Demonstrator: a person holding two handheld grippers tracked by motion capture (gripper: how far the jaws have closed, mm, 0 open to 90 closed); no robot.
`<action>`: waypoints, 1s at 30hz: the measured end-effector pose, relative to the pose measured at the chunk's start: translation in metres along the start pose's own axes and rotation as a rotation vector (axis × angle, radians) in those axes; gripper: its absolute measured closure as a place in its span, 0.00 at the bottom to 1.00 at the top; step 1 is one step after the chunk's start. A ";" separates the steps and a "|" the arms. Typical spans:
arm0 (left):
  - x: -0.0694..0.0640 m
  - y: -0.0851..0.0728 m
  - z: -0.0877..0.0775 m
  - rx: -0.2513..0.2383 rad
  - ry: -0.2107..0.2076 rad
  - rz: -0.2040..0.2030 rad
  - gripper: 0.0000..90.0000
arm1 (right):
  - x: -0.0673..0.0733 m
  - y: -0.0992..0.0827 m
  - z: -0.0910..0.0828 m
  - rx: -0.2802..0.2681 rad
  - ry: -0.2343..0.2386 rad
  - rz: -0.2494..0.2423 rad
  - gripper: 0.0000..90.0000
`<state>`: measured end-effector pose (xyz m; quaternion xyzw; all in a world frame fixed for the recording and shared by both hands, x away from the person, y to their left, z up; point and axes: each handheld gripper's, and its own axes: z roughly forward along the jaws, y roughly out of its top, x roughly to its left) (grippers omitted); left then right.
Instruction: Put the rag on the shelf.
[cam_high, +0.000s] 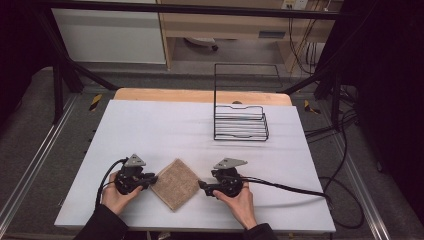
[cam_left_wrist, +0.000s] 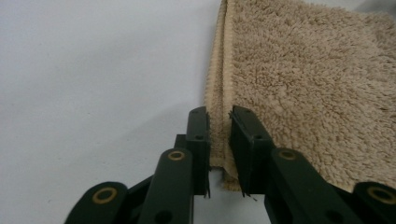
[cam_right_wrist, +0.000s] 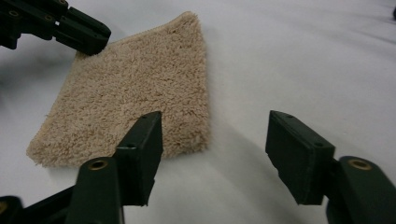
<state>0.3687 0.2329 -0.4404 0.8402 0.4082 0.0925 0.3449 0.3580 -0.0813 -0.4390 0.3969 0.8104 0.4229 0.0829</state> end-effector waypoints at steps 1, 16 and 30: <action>-0.001 0.000 0.000 0.002 -0.006 -0.005 0.90 | 0.002 0.001 0.002 0.004 0.002 -0.007 0.45; -0.001 0.001 0.003 -0.018 0.049 0.026 0.94 | 0.009 -0.001 0.024 0.037 -0.016 0.058 0.68; -0.001 0.001 0.002 0.010 0.018 -0.017 0.97 | 0.012 -0.002 0.024 0.059 0.011 0.126 0.94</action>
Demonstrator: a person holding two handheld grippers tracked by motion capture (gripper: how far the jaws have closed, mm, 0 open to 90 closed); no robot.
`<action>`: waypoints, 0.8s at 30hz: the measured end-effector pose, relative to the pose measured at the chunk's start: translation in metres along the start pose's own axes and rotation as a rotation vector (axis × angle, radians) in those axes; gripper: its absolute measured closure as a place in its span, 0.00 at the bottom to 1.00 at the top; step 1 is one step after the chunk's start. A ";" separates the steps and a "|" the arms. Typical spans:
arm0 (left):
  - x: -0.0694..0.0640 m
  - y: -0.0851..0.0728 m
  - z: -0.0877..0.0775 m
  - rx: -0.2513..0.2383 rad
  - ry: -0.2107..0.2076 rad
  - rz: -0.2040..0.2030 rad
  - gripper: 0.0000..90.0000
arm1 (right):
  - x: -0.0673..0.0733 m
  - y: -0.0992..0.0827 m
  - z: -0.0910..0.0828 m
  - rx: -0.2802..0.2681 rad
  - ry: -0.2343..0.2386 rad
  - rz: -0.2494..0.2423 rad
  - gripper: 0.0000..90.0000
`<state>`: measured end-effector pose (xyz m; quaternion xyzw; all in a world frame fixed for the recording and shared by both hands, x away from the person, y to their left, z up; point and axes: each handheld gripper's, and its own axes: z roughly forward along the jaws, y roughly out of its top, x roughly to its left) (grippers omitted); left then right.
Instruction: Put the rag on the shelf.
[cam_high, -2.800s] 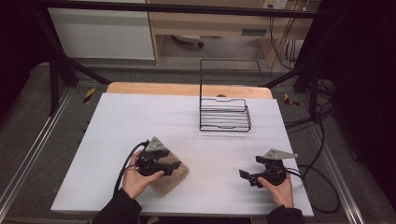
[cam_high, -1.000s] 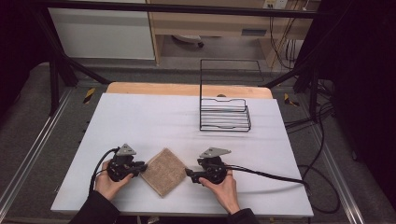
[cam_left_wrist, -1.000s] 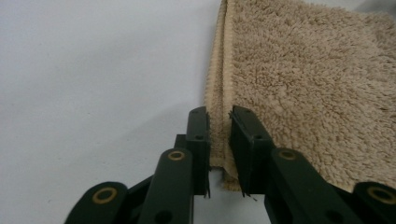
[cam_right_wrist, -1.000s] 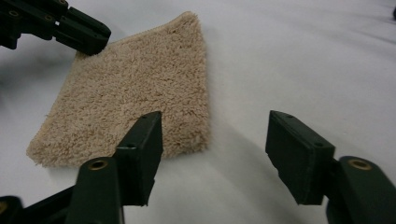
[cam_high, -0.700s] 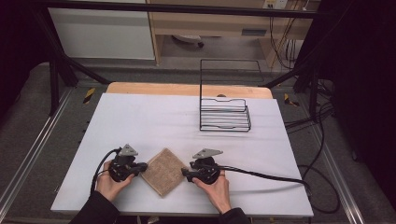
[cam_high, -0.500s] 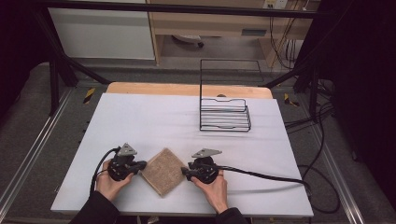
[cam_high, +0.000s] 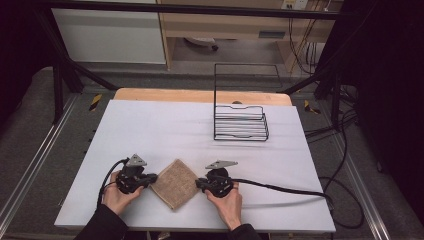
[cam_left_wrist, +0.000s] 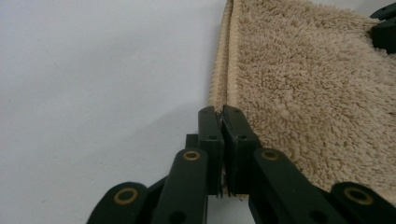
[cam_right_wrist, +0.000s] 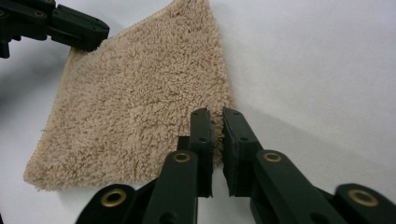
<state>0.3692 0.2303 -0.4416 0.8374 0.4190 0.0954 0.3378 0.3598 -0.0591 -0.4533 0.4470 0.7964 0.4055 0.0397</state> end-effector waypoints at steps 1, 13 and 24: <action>0.000 0.000 0.000 0.003 -0.003 -0.002 0.97 | 0.000 0.000 0.000 -0.002 0.001 0.001 0.95; -0.021 -0.003 -0.001 -0.004 -0.087 -0.022 0.98 | -0.010 0.020 -0.021 0.025 -0.018 -0.056 0.96; -0.051 -0.003 0.006 -0.043 -0.101 -0.008 0.98 | -0.029 0.032 -0.017 0.006 -0.101 -0.196 0.95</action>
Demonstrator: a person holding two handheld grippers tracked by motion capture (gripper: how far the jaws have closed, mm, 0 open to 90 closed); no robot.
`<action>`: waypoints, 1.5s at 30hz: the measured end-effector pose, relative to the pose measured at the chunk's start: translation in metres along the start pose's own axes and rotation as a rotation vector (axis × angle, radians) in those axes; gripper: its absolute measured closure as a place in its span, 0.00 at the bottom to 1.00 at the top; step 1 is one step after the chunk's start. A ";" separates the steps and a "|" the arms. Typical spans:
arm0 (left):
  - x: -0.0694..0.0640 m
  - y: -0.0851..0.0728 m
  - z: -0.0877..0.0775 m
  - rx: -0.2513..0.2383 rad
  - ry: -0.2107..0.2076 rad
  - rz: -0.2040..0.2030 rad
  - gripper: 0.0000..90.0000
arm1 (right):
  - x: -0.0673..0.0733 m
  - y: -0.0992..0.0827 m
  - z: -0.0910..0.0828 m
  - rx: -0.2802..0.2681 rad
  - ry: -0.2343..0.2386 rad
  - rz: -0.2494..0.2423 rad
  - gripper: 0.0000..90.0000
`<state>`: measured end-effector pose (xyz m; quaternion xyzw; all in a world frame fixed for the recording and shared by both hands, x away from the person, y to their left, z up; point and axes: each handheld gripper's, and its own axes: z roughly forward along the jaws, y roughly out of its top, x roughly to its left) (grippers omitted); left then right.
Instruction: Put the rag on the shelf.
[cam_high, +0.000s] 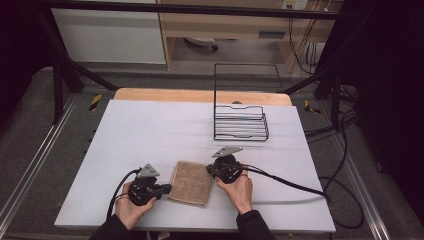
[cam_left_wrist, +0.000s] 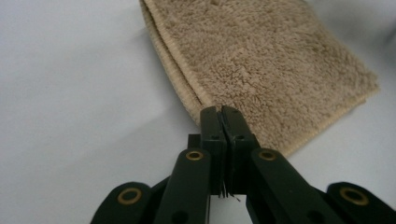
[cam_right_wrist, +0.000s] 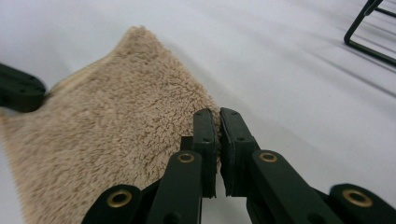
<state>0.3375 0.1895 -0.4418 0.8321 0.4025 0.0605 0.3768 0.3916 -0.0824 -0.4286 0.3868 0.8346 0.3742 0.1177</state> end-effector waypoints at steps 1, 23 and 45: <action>-0.001 0.000 0.000 -0.001 0.000 0.006 0.98 | -0.002 -0.001 0.003 -0.005 -0.002 -0.008 0.95; 0.023 0.031 0.001 -0.018 0.065 0.019 0.27 | -0.028 -0.014 -0.028 -0.130 0.053 0.046 0.47; 0.040 0.063 0.043 -0.004 0.136 -0.030 0.37 | -0.049 -0.051 -0.048 -0.084 0.024 0.077 0.15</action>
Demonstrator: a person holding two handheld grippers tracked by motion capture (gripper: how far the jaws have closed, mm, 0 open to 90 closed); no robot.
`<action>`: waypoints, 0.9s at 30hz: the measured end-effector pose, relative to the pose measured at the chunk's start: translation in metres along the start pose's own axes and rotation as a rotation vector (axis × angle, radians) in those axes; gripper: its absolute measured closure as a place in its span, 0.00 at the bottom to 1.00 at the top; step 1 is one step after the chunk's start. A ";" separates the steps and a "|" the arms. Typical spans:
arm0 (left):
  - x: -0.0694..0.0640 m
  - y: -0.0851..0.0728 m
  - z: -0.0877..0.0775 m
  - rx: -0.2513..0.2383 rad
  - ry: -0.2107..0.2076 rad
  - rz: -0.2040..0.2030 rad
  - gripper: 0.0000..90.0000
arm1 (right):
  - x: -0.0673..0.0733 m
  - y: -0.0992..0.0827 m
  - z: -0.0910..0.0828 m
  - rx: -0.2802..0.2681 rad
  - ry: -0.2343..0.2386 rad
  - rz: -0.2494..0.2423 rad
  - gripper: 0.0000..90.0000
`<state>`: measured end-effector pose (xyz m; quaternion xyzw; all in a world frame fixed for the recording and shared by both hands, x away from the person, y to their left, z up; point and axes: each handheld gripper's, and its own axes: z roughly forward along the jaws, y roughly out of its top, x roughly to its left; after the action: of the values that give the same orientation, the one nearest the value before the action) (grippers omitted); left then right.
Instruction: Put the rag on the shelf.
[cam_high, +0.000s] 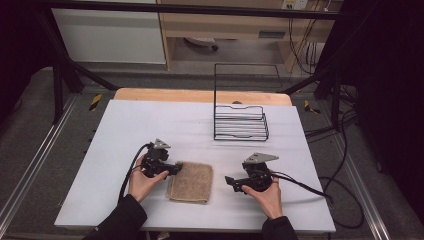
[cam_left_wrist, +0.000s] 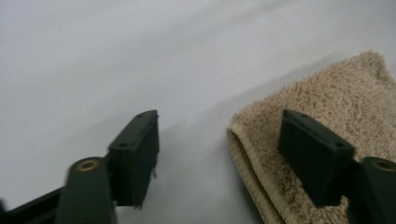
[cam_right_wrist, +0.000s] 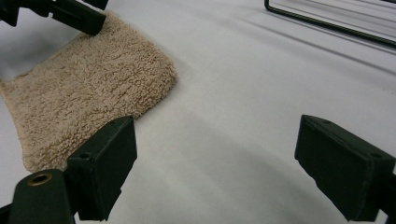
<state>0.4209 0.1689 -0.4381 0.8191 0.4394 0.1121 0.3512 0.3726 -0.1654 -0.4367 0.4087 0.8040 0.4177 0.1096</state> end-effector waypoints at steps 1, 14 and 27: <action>0.001 0.000 0.001 0.002 -0.007 -0.006 0.41 | 0.000 0.000 0.000 0.000 0.003 -0.001 0.15; -0.003 -0.001 0.006 0.034 -0.059 -0.024 0.70 | 0.002 0.000 -0.002 -0.008 0.027 0.021 0.14; -0.013 -0.002 0.005 0.038 -0.049 0.005 0.90 | 0.001 0.003 0.000 -0.016 0.049 0.048 0.10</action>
<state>0.4145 0.1571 -0.4410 0.8292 0.4310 0.0843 0.3458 0.3736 -0.1633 -0.4340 0.4167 0.7932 0.4363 0.0832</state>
